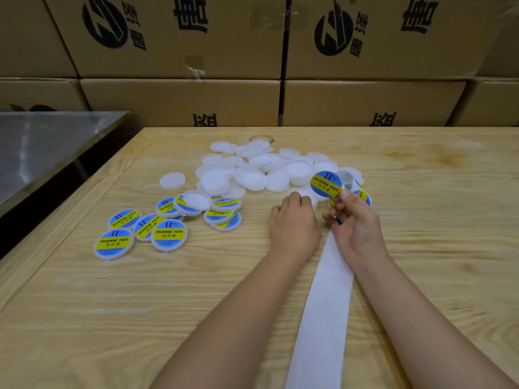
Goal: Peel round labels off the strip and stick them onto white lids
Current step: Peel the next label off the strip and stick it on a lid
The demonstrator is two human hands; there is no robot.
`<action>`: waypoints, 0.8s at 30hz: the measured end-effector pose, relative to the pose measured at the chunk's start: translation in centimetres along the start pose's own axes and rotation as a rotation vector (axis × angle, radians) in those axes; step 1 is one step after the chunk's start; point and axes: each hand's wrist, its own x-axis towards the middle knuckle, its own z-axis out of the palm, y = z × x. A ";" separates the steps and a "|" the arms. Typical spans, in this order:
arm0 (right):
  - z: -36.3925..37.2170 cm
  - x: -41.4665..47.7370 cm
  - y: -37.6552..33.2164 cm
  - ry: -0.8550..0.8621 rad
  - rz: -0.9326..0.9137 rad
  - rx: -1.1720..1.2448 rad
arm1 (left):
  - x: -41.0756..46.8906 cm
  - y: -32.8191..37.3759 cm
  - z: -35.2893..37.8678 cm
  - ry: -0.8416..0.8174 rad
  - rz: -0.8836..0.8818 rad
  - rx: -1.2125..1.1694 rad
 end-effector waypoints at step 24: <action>0.1 -0.8 2.3 -0.270 -0.175 -0.545 | -1.8 -4.1 -3.6 -0.017 -0.455 -1.279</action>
